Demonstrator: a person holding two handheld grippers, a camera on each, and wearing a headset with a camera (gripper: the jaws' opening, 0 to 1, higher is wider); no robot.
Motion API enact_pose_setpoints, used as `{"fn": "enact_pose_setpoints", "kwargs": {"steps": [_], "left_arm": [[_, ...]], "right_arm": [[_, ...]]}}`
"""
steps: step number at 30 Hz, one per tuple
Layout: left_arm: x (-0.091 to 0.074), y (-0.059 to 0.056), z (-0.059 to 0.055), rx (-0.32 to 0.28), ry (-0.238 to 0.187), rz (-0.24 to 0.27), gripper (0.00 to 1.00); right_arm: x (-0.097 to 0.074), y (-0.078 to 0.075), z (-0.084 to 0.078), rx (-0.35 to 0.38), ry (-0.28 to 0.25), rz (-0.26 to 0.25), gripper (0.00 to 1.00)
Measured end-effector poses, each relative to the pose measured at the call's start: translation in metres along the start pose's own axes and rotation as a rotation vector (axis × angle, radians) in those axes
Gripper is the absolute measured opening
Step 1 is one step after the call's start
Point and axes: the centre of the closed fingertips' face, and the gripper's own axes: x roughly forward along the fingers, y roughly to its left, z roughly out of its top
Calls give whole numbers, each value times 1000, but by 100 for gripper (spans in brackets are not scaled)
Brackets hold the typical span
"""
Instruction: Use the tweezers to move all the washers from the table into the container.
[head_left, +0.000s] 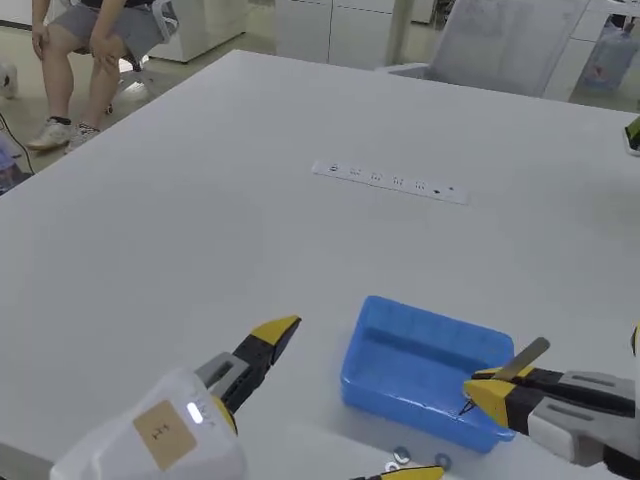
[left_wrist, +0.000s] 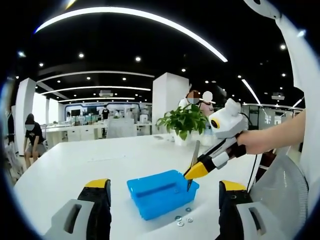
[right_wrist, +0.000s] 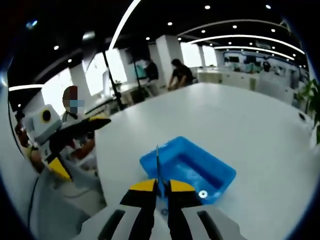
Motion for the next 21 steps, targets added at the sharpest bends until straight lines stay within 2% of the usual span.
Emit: {"fn": "enact_pose_setpoints", "kwargs": {"steps": [5, 10, 13, 17, 21], "left_arm": [[0, 0, -1, 9, 11, 2, 90], [0, -1, -2, 10, 17, -3, 90], [1, -2, -3, 15, 21, -6, 89], [1, -1, -4, 16, 26, -5, 89], [0, -2, -4, 13, 28, -10, 89]], "right_arm": [[8, 7, -22, 15, 24, 9, 5], [19, 11, -40, -42, 49, 7, 5], [22, 10, -44, -83, 57, -19, 5], [24, 8, -44, -134, 34, -58, 5], [28, 8, -51, -134, 65, -61, 6]]}}
